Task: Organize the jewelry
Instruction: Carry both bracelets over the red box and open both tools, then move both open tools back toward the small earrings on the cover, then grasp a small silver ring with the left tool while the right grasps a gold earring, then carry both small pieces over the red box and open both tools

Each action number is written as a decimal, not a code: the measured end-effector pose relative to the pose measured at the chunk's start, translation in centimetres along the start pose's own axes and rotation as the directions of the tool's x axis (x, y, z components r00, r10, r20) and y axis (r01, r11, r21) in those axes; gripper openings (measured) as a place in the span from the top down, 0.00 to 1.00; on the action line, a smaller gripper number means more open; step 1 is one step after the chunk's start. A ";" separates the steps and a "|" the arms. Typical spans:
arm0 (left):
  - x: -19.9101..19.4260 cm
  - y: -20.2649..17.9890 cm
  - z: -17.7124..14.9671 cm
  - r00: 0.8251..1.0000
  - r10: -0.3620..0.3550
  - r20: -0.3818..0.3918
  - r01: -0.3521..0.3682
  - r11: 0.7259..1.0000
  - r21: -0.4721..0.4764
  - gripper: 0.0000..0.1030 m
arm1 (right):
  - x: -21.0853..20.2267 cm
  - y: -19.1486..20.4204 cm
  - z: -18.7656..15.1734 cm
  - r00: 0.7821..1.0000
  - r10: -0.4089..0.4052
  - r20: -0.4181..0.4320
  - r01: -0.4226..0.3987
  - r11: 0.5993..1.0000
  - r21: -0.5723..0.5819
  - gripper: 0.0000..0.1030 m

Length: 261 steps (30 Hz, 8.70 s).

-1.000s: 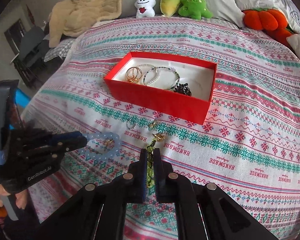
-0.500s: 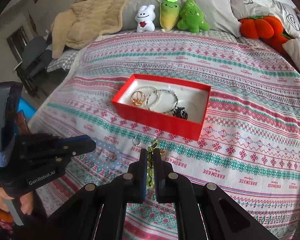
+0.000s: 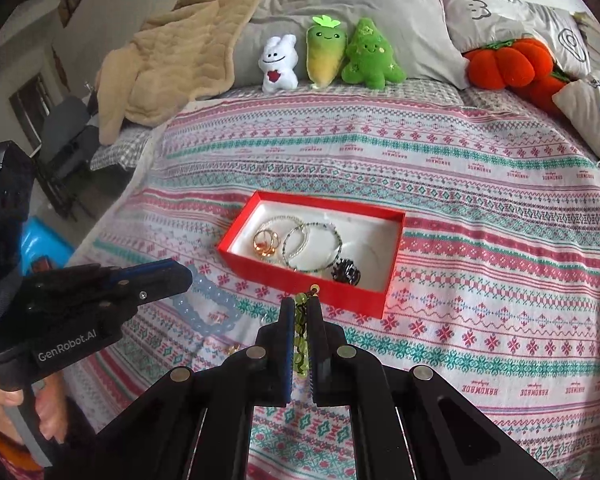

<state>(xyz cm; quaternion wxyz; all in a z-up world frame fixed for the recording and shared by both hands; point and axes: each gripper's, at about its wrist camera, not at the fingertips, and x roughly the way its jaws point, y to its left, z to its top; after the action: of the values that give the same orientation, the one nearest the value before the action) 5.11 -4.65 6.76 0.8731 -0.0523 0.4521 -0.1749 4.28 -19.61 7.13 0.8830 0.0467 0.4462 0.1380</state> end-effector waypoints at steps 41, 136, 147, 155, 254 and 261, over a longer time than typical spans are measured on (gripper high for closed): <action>8.3 3.1 4.8 0.989 0.146 -0.027 -0.147 0.987 -0.059 0.87 | 7.4 -2.2 4.6 1.000 -0.017 -0.004 0.018 0.993 0.114 0.94; 8.2 2.8 -8.8 0.952 0.247 -0.183 -0.195 0.945 0.261 0.00 | 9.9 0.1 -6.9 0.972 -0.146 -0.182 0.118 0.981 -0.156 0.22; 7.6 2.6 -9.8 0.956 0.233 -0.177 -0.184 0.950 0.253 0.00 | 11.1 1.2 -5.4 0.979 -0.148 -0.140 0.118 0.973 -0.199 0.63; 7.4 3.1 -8.7 0.966 0.182 -0.182 -0.135 0.960 0.246 0.00 | 11.2 0.8 -4.7 0.982 -0.125 -0.140 0.095 0.975 -0.200 0.90; 10.8 0.5 -4.2 0.986 0.045 -0.158 0.003 0.957 0.291 0.84 | 7.3 -0.3 -4.4 0.986 -0.118 -0.120 0.098 0.982 -0.161 0.85; 10.2 0.5 -4.3 0.987 0.045 -0.154 0.002 0.957 0.290 0.84 | 7.1 -0.1 -4.3 0.986 -0.121 -0.113 0.102 0.981 -0.164 0.85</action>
<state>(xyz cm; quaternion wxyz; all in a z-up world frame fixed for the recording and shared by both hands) 7.15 -7.49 -3.79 0.8343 0.0950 0.4903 -0.2333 4.84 -17.89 -1.00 0.8613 -0.0569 0.4891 0.1256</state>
